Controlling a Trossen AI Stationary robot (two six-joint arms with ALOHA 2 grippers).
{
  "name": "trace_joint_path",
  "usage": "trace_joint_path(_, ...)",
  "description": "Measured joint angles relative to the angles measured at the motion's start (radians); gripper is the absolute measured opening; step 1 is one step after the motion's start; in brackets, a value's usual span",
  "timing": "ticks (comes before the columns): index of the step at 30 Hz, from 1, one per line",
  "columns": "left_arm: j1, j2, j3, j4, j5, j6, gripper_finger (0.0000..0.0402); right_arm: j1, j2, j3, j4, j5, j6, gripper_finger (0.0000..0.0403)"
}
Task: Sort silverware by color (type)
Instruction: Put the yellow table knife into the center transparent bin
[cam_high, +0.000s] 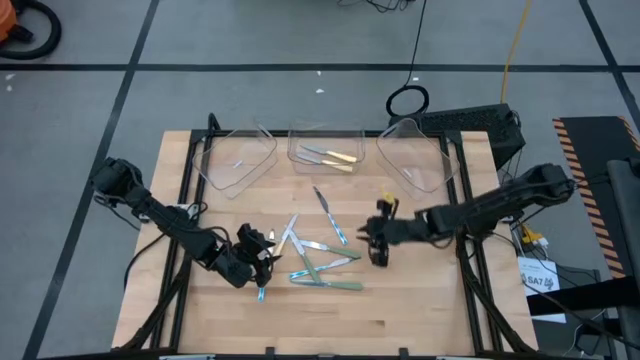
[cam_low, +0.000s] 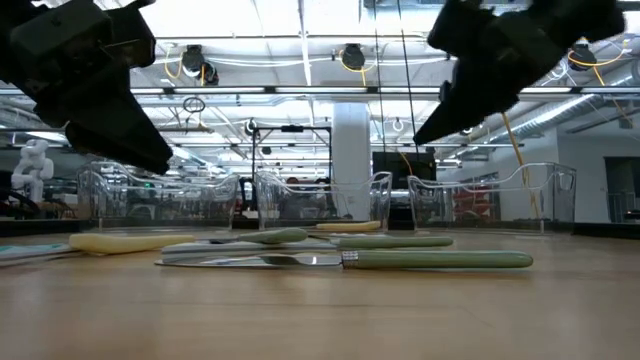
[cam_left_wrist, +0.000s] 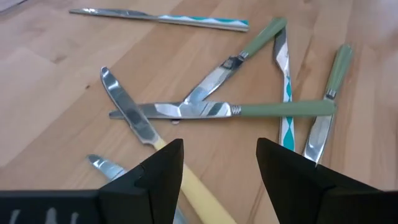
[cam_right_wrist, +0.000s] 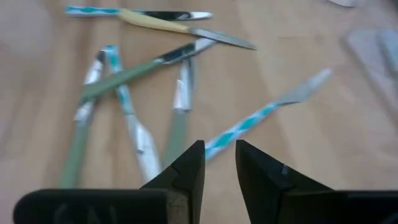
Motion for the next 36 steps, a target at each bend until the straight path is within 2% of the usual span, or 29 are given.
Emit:
trace_joint_path(7, -0.043, 0.054, 0.005, 0.001, -0.009, 0.02, 0.021, 0.144, 0.069, -0.046, 0.154, 0.089, -0.02, 0.0086)
trace_joint_path(13, -0.069, 0.166, 0.061, -0.011, -0.011, -0.037, 0.021, 0.209, 0.175, -0.045, 0.321, 0.092, -0.049, 0.0086)
trace_joint_path(18, -0.086, 0.238, 0.145, -0.062, -0.012, -0.068, 0.021, 0.23, 0.25, -0.045, 0.459, 0.088, -0.081, 0.0086)
trace_joint_path(21, -0.093, 0.276, 0.203, -0.183, -0.012, -0.115, 0.021, 0.233, 0.265, -0.045, 0.491, 0.087, -0.097, 0.0086)
trace_joint_path(27, -0.111, 0.308, 0.274, -0.398, -0.011, -0.385, 0.021, 0.233, 0.267, -0.045, 0.502, 0.091, -0.097, 0.0086)
trace_joint_path(36, -0.15, 0.308, 0.275, -0.395, -0.022, -0.46, 0.021, 0.229, 0.267, -0.045, 0.53, 0.092, -0.12, 0.0086)
